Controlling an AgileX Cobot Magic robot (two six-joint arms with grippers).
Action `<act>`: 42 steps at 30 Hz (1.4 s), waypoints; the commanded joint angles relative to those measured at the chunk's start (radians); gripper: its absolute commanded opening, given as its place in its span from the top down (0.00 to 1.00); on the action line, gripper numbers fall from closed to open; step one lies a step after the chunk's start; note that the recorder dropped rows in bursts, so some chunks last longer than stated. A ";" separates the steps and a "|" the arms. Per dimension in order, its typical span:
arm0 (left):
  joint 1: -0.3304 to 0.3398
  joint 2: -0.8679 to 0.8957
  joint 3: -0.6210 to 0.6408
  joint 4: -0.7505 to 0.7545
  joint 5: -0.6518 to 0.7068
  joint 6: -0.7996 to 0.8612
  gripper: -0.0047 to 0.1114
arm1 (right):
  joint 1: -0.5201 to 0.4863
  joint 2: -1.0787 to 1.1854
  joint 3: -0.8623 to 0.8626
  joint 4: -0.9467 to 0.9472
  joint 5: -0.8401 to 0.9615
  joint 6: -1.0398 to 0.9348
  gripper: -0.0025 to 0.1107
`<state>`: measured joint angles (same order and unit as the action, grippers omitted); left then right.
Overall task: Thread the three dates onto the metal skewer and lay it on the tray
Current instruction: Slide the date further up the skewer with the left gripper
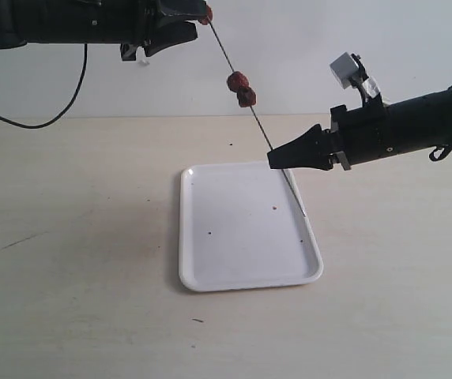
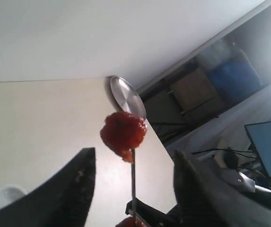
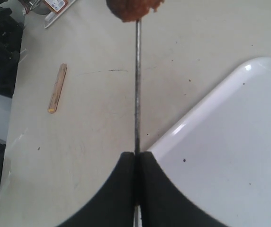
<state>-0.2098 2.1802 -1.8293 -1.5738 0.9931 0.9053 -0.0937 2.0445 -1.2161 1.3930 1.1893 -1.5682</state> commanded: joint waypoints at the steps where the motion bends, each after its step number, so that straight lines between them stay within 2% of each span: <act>1: 0.002 -0.004 0.004 -0.045 -0.010 0.008 0.46 | 0.001 -0.005 0.002 0.001 0.002 -0.011 0.98; 8: 0.000 -0.004 0.004 -0.059 -0.104 0.011 0.46 | 0.001 -0.005 0.002 -0.018 0.016 -0.009 0.98; 14: -0.005 -0.004 0.004 -0.063 -0.106 0.011 0.46 | 0.013 -0.005 0.002 -0.025 0.019 -0.019 0.98; 19: -0.034 -0.004 0.004 -0.060 -0.133 0.015 0.46 | 0.053 -0.005 0.002 -0.027 -0.017 -0.027 0.98; 42: -0.032 -0.004 0.004 -0.016 -0.127 -0.015 0.51 | 0.051 -0.006 0.002 0.029 -0.072 -0.017 0.98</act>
<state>-0.2435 2.1802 -1.8293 -1.5960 0.8691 0.9010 -0.0413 2.0445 -1.2161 1.3980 1.1198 -1.5799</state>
